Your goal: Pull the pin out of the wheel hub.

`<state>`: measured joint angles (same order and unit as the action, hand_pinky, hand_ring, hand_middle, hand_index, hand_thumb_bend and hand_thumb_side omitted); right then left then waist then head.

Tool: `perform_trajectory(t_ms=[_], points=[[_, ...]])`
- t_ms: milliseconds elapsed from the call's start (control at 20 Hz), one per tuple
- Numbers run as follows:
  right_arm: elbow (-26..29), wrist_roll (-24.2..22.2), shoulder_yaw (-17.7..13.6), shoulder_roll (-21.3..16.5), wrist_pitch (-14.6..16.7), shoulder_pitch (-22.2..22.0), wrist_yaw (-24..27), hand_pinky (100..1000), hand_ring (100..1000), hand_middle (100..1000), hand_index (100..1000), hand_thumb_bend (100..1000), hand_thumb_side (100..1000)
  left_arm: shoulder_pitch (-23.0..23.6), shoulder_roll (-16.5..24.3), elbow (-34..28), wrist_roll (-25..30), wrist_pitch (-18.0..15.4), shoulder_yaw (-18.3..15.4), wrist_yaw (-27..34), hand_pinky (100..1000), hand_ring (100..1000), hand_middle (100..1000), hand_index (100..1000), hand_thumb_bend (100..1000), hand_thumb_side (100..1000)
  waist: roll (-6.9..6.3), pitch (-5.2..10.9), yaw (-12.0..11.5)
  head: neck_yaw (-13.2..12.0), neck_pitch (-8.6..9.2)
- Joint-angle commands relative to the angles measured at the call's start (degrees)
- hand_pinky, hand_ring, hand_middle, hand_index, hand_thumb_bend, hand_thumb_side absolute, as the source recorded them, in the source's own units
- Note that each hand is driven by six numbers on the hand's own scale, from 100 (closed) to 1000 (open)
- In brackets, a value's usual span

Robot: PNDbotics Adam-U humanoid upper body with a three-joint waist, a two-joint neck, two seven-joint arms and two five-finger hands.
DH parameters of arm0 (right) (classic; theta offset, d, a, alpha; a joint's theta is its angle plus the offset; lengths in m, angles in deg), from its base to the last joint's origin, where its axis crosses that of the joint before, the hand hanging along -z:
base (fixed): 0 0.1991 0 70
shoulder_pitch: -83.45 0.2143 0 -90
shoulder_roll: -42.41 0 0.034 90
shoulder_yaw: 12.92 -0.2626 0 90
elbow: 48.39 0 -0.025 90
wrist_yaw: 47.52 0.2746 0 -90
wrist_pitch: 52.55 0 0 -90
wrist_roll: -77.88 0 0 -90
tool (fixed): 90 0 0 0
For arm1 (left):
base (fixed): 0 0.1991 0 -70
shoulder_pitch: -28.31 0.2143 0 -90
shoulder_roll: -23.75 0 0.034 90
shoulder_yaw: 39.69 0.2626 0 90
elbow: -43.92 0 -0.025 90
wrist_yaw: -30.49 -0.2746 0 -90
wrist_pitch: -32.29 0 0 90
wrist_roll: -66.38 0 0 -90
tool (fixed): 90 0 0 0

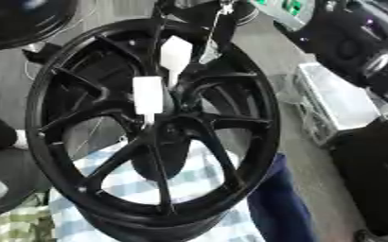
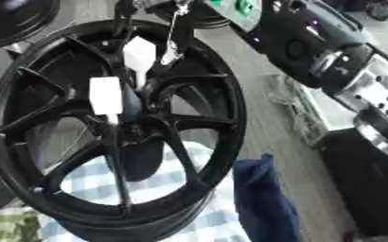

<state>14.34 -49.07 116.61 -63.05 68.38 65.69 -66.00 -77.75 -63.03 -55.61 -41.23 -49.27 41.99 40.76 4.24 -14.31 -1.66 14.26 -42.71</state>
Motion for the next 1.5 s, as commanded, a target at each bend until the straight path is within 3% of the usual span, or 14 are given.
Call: perform_trajectory(t_ms=[50,900,1500], points=[[-0.1,-15.0,-1.0,-0.6,15.0,1.1,0.0,895,837,814,852,476,231,-0.3,1.1,-0.6,0.1,0.0,-0.6,-0.4,759,689,712,690,189,731,-0.24,0.71,-0.1,0.3,0.02],[-1.6,-15.0,-1.7,-0.3,14.6,0.9,-0.8,893,826,788,817,429,151,0.0,0.8,-0.6,0.0,0.0,-0.9,-0.4,762,689,713,690,184,739,-0.22,0.18,-0.4,0.7,0.21],[-1.0,-15.0,-1.4,-0.1,13.3,1.3,0.8,888,811,755,779,377,147,0.2,0.8,-0.6,0.1,0.1,-0.9,-0.7,764,689,710,691,180,744,-0.06,0.14,-0.5,0.7,-0.02]])
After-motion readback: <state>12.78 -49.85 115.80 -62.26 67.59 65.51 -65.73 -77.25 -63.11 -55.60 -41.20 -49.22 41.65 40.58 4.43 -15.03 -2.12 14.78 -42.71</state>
